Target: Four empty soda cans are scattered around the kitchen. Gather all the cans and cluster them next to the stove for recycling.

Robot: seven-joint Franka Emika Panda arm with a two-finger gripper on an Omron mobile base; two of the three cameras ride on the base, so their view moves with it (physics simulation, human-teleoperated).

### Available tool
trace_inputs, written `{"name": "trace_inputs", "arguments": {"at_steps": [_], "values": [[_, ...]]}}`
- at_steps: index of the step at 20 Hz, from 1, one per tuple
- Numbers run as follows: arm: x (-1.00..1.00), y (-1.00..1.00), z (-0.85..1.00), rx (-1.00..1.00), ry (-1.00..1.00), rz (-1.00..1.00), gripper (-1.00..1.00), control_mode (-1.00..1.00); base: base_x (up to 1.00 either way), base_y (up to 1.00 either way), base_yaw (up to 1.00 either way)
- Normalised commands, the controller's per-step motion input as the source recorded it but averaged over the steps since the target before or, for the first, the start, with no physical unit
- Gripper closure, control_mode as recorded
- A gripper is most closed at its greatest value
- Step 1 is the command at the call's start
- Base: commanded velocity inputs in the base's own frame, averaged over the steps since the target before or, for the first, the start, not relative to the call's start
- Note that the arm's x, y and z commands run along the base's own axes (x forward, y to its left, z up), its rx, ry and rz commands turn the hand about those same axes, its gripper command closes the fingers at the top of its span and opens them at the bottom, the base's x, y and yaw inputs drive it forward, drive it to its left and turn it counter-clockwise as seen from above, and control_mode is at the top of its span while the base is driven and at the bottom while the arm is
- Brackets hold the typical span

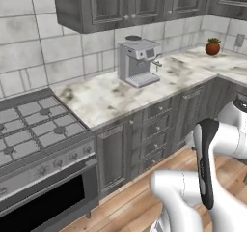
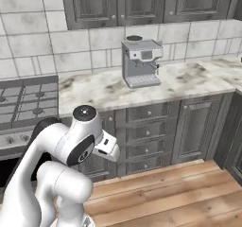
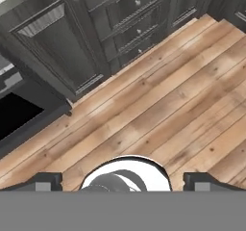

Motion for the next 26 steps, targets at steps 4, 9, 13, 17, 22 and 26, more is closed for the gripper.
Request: {"name": "trace_inputs", "arguments": {"at_steps": [4,9,13,17,22,26], "values": [[0.00,0.00,0.00,0.00,0.00,0.00,-1.00,1.00,-0.09,-0.58,-0.41],[0.00,0.00,0.00,0.00,0.00,0.00,-1.00,1.00,0.00,-0.22,-0.38],[0.00,0.00,0.00,0.00,0.00,0.00,-1.00,1.00,-0.01,-0.02,-0.45],[0.00,0.00,0.00,0.00,0.00,0.00,-1.00,1.00,-0.46,-0.16,-0.47],[0.00,0.00,0.00,0.00,0.00,0.00,-1.00,1.00,-0.16,-0.11,-0.53],[0.00,0.00,0.00,0.00,0.00,0.00,-1.00,1.00,-0.21,-0.17,-0.51]]}}
